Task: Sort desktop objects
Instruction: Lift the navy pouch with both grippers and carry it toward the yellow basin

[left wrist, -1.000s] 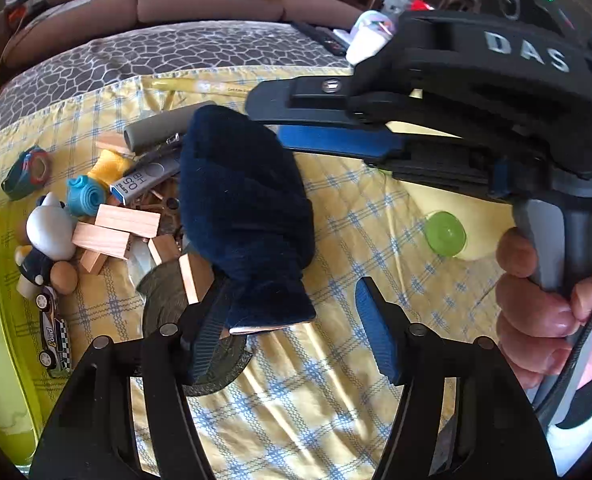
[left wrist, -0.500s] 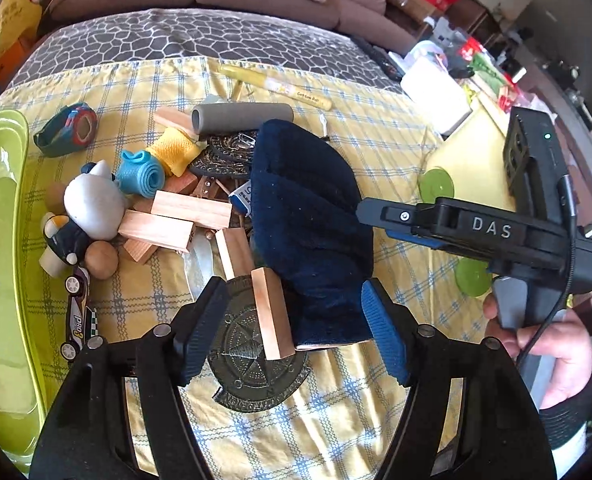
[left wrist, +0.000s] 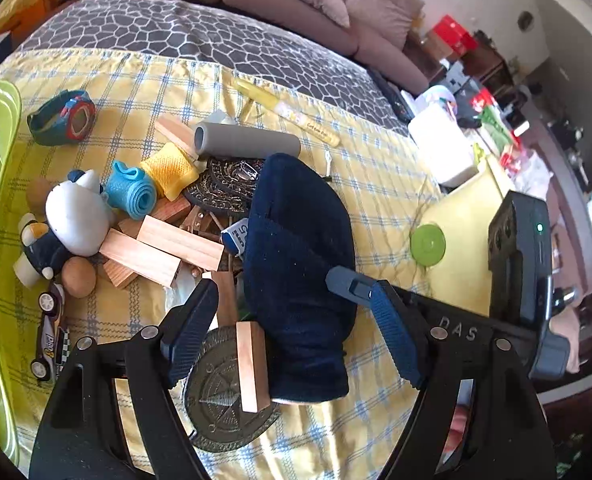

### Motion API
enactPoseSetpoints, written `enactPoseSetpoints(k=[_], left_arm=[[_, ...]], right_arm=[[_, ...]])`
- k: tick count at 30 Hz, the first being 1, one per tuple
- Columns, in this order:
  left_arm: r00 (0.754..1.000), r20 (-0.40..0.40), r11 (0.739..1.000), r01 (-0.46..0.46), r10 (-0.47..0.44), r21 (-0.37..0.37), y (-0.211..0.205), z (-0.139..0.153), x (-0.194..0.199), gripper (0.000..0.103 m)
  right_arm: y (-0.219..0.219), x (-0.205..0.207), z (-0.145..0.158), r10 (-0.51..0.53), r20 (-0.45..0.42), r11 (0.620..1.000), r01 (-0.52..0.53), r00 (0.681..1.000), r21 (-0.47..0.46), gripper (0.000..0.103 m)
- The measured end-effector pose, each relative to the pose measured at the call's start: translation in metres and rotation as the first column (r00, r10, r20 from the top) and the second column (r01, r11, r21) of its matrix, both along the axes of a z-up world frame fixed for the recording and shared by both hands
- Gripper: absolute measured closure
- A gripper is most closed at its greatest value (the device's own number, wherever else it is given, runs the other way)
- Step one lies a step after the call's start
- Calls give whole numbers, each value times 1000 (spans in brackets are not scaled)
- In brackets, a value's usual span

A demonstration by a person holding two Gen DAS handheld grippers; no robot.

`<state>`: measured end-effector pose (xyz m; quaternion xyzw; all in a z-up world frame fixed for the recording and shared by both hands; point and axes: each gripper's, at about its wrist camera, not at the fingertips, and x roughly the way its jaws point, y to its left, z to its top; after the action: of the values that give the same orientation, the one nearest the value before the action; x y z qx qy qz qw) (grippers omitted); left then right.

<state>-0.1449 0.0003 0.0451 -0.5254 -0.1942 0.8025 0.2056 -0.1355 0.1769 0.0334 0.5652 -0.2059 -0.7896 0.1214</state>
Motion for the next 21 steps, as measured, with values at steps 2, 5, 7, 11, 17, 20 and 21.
enactPoseSetpoints(k=[2,5,7,11,17,20,21], left_arm=[[1000,19,999,-21,20,30,-2,-5,-6,27],[998,26,996,-54,52,72,-8,-8,-11,32],[997,35,992,-68,65,107,-9,-10,-15,38],[995,58,994,-81,76,79,-1,-20,-21,43],[994,59,991,-96,91,95,8,-20,-17,53],[997,34,981,-73,68,181,9,-7,-15,53],[998,25,977,-59,55,207,12,-2,-14,53]], right_arm=[[1,1,-1,6,5,1000,-6,1000,-3,43],[5,4,0,25,7,1000,-25,1000,17,44],[6,6,3,44,-3,999,-44,999,31,47],[0,12,10,103,-31,992,-100,994,78,49],[-9,20,14,170,-53,975,-160,984,151,49],[-9,27,26,195,-87,967,-177,977,183,49],[-9,28,31,202,-98,965,-181,975,189,49]])
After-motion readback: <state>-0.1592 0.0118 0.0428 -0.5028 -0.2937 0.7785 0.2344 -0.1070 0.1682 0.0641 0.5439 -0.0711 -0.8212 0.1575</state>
